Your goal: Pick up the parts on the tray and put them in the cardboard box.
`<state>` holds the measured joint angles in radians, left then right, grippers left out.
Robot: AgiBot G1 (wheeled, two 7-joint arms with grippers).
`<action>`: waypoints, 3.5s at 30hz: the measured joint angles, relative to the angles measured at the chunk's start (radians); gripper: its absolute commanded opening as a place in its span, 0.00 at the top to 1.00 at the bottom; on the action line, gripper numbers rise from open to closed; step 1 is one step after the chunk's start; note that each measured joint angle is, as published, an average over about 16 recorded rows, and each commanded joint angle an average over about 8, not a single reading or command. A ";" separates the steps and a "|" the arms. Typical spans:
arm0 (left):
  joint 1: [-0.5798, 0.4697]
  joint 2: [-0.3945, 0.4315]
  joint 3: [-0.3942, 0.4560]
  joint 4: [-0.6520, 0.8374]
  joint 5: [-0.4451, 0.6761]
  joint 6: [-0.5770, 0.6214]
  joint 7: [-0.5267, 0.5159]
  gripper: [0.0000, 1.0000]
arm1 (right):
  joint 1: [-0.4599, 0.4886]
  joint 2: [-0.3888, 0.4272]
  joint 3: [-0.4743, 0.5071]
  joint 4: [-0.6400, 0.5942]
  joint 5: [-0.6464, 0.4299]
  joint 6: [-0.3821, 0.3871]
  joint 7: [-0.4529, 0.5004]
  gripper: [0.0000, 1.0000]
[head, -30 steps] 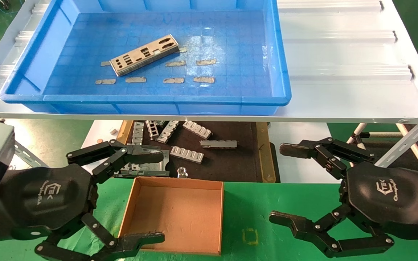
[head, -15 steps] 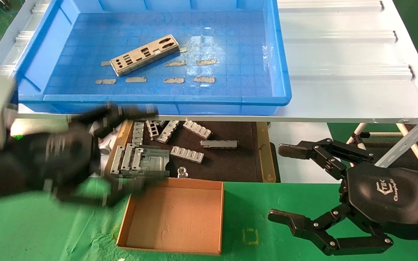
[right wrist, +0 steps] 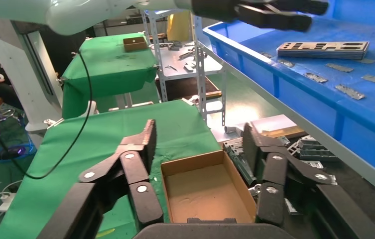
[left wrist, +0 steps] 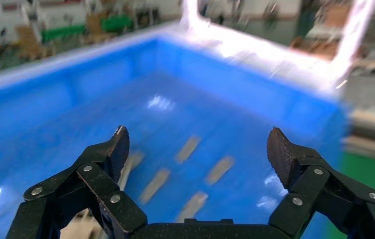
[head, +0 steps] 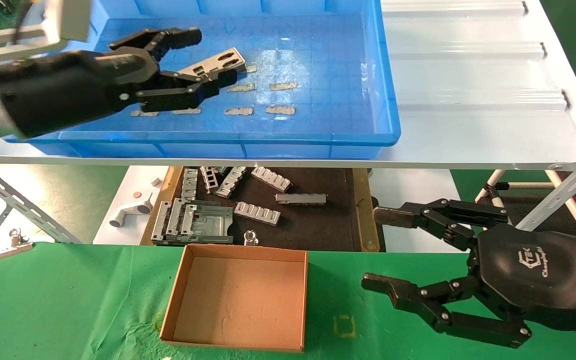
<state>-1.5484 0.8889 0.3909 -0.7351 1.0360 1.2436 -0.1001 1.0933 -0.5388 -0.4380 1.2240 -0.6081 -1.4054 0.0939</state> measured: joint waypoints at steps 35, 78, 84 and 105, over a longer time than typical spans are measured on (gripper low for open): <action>-0.359 0.224 0.099 0.669 0.194 -0.082 0.317 0.00 | 0.000 0.000 0.000 0.000 0.000 0.000 0.000 1.00; -0.379 0.254 0.103 0.737 0.201 -0.208 0.338 1.00 | 0.000 0.000 0.000 0.000 0.000 0.000 0.000 1.00; -0.381 0.250 0.103 0.735 0.200 -0.202 0.338 1.00 | 0.000 0.000 0.000 0.000 0.000 0.000 0.000 1.00; -0.381 0.248 0.106 0.736 0.205 -0.203 0.339 0.00 | 0.000 0.000 0.000 0.000 0.000 0.000 0.000 1.00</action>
<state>-1.9299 1.1370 0.4970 0.0004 1.2410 1.0403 0.2393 1.0933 -0.5387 -0.4381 1.2240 -0.6081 -1.4054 0.0938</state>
